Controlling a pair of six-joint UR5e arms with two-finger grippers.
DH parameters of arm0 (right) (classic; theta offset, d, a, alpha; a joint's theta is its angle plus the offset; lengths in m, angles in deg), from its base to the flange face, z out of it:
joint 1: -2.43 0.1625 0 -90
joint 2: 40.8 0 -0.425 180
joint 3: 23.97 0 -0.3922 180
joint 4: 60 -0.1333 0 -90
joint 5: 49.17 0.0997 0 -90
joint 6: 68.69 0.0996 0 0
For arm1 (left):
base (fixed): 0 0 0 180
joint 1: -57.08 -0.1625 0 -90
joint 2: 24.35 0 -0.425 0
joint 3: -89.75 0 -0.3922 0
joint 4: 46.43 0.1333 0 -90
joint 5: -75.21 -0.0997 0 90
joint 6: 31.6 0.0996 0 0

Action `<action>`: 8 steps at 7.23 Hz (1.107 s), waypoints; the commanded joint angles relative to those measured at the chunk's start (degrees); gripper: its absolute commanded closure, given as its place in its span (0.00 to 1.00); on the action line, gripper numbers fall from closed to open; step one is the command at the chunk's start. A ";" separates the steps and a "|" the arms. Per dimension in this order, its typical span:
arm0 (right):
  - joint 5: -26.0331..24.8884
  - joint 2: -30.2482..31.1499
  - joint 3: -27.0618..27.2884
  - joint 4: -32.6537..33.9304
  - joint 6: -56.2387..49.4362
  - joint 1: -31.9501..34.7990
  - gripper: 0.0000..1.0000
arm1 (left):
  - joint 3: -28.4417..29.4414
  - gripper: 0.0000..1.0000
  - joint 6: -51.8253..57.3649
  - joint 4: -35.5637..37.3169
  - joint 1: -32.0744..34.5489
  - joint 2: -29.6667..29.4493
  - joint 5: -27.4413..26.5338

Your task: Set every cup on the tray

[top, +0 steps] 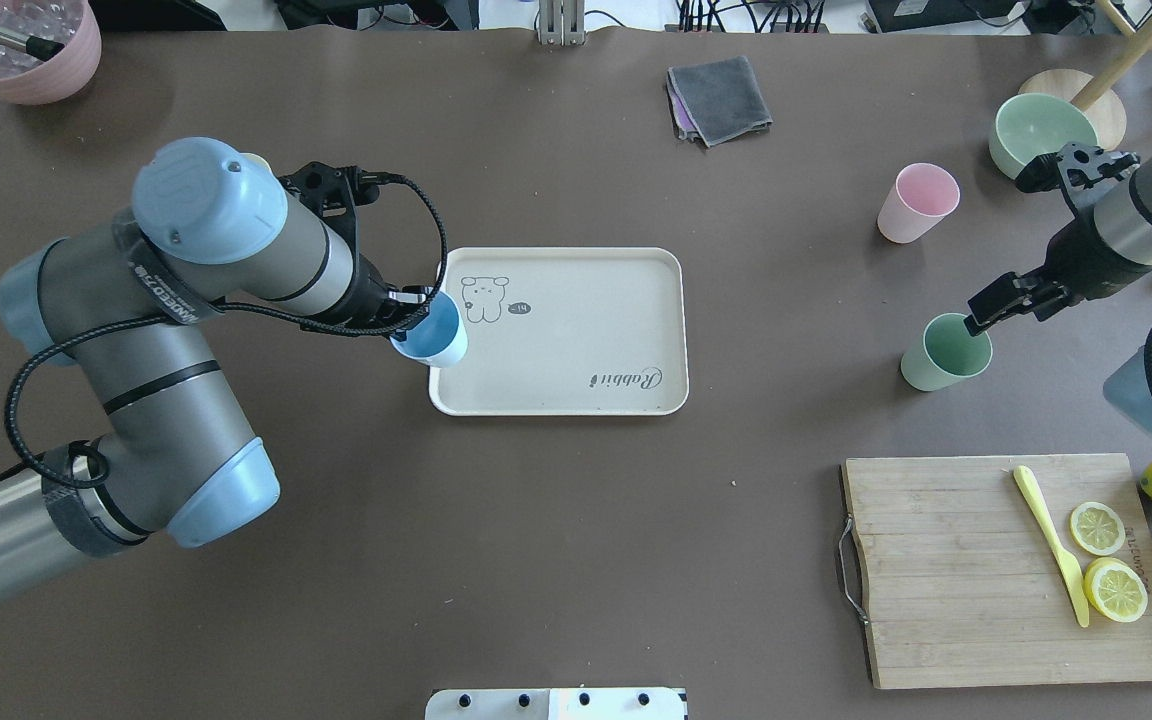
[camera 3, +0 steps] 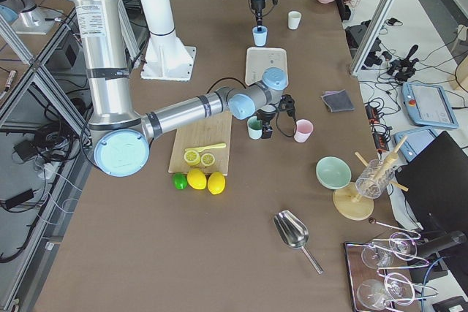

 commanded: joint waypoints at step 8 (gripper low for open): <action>-2.68 -0.76 -1.17 0.25 0.12 -3.38 1.00 | -0.11 0.03 -0.31 3.20 -0.54 -2.79 -2.49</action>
